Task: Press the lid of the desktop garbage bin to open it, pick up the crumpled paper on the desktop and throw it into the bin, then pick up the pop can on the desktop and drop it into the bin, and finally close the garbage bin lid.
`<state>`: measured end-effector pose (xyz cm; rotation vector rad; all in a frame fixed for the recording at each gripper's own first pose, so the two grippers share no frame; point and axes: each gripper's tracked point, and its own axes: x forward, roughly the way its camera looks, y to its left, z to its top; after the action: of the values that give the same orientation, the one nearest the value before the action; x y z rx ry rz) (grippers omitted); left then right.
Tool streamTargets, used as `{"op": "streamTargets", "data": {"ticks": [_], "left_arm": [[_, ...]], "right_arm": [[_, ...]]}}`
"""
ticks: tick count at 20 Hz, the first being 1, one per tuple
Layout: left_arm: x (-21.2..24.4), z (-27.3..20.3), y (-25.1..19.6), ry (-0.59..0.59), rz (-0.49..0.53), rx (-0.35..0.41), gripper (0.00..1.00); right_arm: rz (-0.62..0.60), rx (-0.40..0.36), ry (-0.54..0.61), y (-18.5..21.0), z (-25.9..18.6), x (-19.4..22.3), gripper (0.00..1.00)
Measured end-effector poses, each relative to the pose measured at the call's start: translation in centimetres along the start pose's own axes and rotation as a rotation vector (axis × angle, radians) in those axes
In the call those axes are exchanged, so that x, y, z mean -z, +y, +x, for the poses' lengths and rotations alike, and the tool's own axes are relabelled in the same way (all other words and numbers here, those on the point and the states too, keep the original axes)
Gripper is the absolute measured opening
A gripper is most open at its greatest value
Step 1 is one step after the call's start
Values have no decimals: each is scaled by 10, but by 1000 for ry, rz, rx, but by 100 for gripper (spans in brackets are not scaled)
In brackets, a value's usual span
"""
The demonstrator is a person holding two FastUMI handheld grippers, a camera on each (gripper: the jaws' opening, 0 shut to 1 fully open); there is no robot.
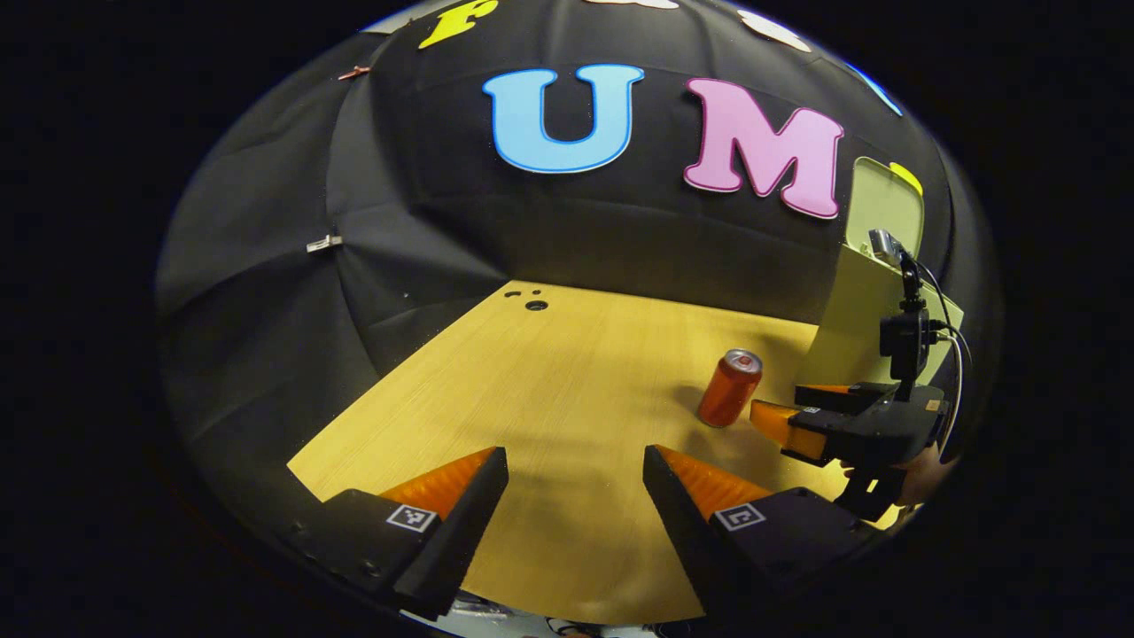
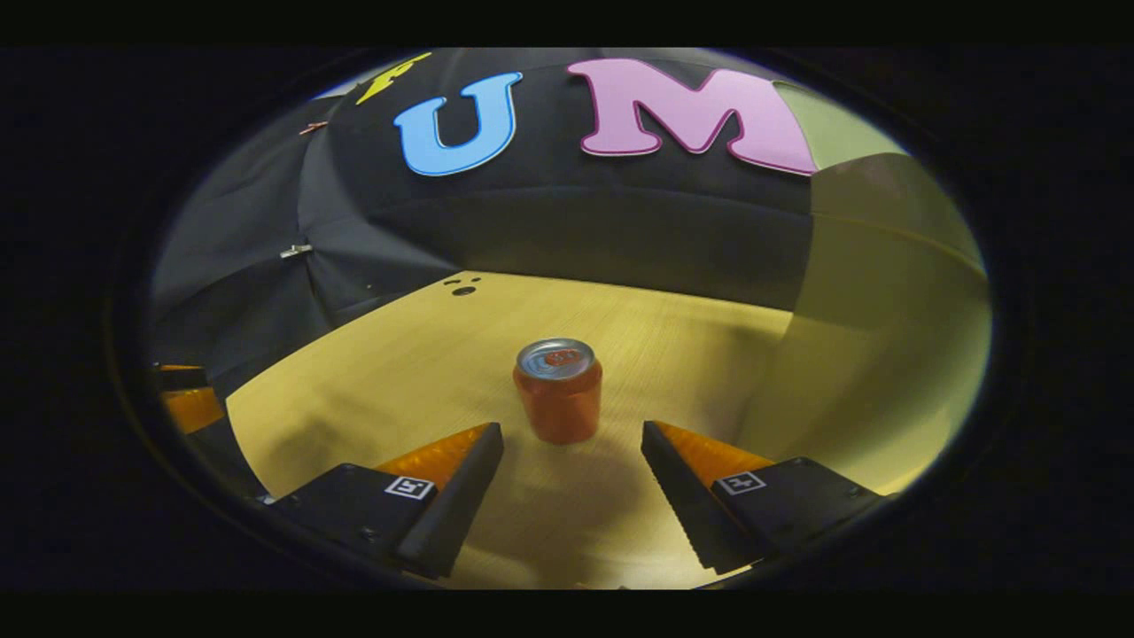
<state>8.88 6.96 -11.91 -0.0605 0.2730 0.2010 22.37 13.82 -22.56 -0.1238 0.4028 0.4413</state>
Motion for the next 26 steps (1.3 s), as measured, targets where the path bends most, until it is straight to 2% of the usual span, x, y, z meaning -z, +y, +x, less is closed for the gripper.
{"op": "streamTargets", "data": {"ticks": [5,9,15,16,17,19,21,22,26], "left_arm": [[23,5,18,23,-39,-32,98],[40,7,27,53,-74,-50,99],[48,4,49,70,-55,-82,98],[49,4,52,73,-56,-88,94],[49,5,55,75,-59,-92,98],[47,6,57,70,-64,-93,98],[47,8,56,72,-58,-91,98],[46,7,54,74,-51,-89,98],[38,4,43,64,-20,-64,98]], "right_arm": [[26,-5,5,7,32,2,99],[-4,14,0,8,55,0,99],[15,56,-22,6,78,-8,99],[15,58,-24,6,80,-8,99],[9,62,-24,6,81,-8,99],[-10,67,-25,6,84,-9,99],[-18,66,-27,9,87,-9,81],[-20,66,-25,10,86,-9,84],[-33,51,-34,16,75,-18,83]]}}
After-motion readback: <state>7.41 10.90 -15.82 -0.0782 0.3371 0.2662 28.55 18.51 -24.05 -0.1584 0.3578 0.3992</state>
